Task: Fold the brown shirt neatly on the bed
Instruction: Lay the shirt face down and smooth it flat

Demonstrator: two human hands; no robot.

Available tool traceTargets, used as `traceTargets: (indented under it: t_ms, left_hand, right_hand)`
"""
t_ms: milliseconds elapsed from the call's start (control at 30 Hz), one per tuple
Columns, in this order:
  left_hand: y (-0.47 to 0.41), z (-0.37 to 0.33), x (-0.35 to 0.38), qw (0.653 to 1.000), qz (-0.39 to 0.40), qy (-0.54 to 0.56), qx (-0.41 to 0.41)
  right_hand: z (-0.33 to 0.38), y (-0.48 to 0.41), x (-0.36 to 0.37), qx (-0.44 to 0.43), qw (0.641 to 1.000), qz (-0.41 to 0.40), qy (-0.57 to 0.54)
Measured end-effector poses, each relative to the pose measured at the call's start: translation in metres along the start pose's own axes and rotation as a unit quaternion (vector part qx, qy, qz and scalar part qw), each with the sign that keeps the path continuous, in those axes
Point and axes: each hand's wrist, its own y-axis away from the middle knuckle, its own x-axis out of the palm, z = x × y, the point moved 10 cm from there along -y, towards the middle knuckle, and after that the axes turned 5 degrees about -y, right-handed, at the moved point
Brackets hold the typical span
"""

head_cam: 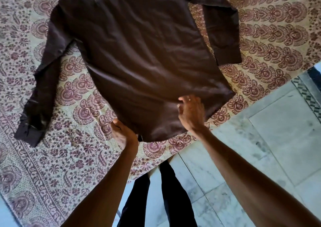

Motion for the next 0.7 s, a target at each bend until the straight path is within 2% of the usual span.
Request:
traceTargets:
  t_ms: [100, 233, 400, 500, 567, 700]
  left_hand:
    - [-0.017, 0.017, -0.007, 1.000, 0.019, -0.024, -0.004]
    - [-0.039, 0.037, -0.028, 0.994, 0.040, -0.098, -0.004]
    - [-0.042, 0.049, -0.038, 0.972, 0.083, -0.214, 0.045]
    - [-0.041, 0.058, -0.031, 0.923, 0.116, -0.363, 0.051]
    - [-0.039, 0.057, -0.030, 0.902, 0.127, -0.408, 0.065]
    - [-0.041, 0.048, -0.043, 0.900, 0.059, -0.428, 0.056]
  right_hand:
    - [0.042, 0.021, 0.042, -0.033, 0.996, 0.078, -0.004]
    - [0.047, 0.041, 0.090, 0.023, 0.982, 0.190, 0.007]
    - [0.045, 0.050, 0.105, 0.029, 0.975, 0.220, 0.028]
    - [0.044, 0.051, 0.106, 0.038, 0.971, 0.233, 0.045]
    - [0.044, 0.050, 0.105, 0.035, 0.970, 0.236, 0.054]
    - [0.045, 0.046, 0.101, 0.035, 0.969, 0.235, 0.062]
